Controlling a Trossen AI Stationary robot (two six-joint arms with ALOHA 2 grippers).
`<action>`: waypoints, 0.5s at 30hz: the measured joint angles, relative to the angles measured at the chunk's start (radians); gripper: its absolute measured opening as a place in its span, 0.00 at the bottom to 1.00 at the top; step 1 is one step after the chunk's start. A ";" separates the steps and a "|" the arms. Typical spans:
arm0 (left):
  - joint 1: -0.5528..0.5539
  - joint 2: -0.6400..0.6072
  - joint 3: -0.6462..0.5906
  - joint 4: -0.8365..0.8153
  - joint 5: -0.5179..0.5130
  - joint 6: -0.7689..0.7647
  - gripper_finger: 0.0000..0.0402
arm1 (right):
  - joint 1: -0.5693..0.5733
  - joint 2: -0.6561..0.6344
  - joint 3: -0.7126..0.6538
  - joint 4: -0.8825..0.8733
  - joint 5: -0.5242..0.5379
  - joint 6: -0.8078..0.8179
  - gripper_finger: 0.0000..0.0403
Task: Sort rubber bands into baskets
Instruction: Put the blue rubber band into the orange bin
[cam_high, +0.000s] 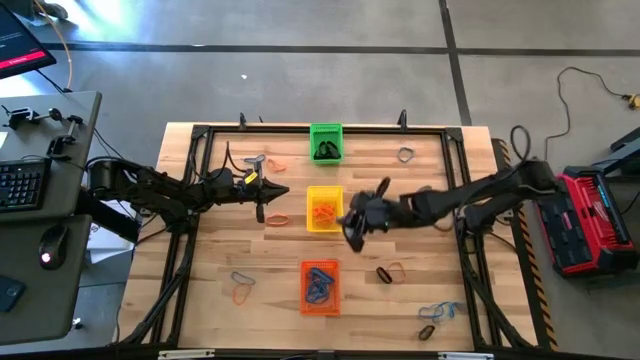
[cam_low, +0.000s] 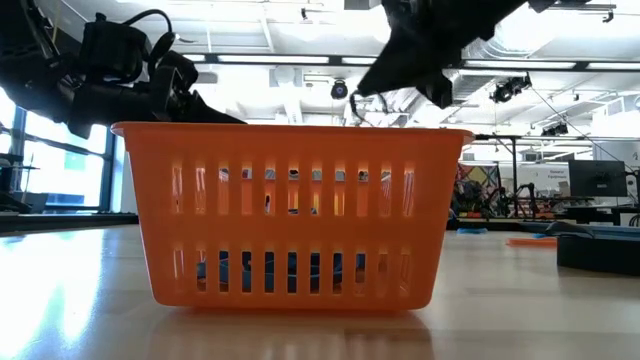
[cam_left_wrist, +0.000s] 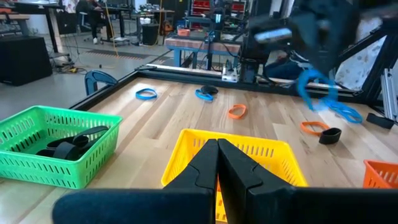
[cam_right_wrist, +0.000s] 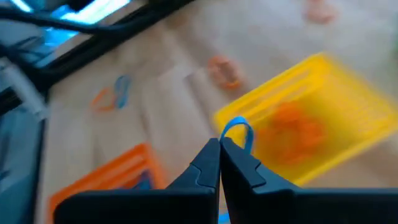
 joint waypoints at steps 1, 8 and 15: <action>0.000 0.000 0.000 0.000 0.000 0.000 0.00 | 0.021 0.017 0.000 0.017 -0.014 0.018 0.00; 0.000 0.000 0.000 0.000 0.000 -0.006 0.00 | 0.102 0.137 0.000 0.124 -0.141 0.097 0.00; 0.000 0.000 0.000 0.000 0.000 -0.017 0.00 | 0.155 0.237 0.069 0.153 -0.253 0.138 0.00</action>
